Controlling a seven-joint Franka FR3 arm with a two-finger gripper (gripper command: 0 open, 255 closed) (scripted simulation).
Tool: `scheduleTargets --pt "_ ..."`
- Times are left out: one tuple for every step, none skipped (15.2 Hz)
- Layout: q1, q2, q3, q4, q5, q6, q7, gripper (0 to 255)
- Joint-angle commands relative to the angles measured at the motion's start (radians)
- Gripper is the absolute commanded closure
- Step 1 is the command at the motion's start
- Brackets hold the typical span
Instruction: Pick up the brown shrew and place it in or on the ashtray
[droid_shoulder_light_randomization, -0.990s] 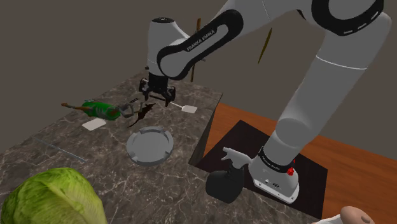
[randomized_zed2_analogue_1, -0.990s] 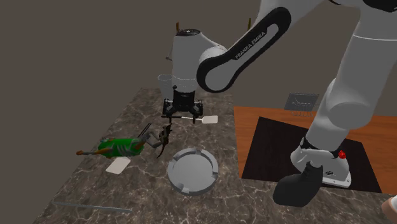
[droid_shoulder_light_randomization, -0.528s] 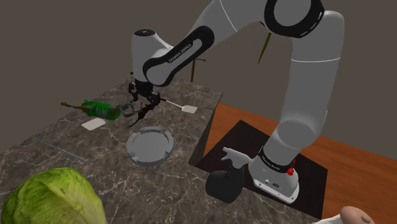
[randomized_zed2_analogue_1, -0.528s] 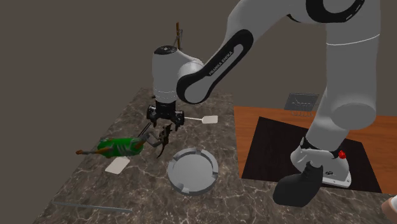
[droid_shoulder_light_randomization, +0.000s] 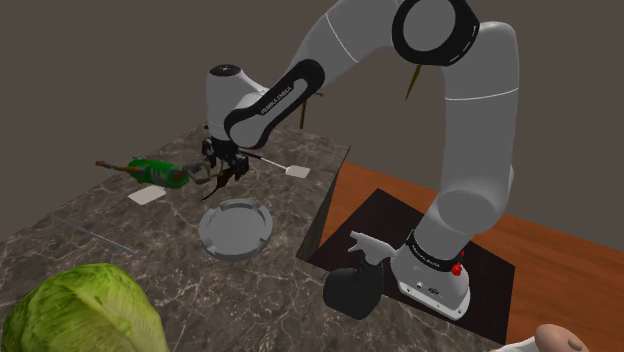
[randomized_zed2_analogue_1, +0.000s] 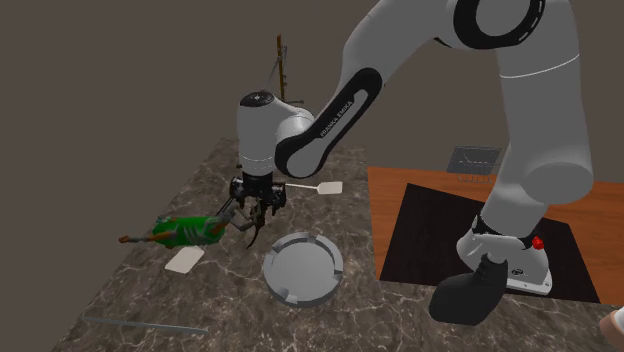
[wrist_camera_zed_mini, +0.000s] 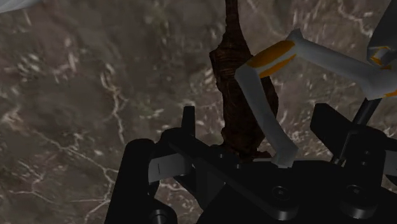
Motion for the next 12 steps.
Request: scheduleTargets --pt "0.004 0.008 -0.004 0.0 -0.005 0.008 0.006 0" --pt "0.004 0.008 -0.004 0.0 -0.005 0.008 0.006 0" --pt "0.004 0.008 -0.004 0.0 -0.005 0.008 0.005 0" --pt "0.004 0.008 -0.004 0.0 -0.005 0.008 0.005 0" --pt "0.004 0.008 -0.004 0.0 -0.005 0.008 0.005 0" --pt "0.004 0.008 -0.004 0.0 -0.005 0.008 0.005 0" --pt "0.004 0.008 -0.004 0.0 -0.005 0.008 0.005 0" --pt "0.004 0.008 -0.004 0.0 -0.005 0.008 0.005 255" --pt "0.004 0.008 -0.004 0.0 -0.005 0.008 0.005 255" --pt "0.004 0.008 -0.003 0.0 -0.005 0.008 0.005 255" --pt "0.004 0.008 -0.004 0.002 -0.005 0.007 0.005 255" --pt "0.005 0.01 -0.004 0.004 -0.005 0.006 0.006 255"
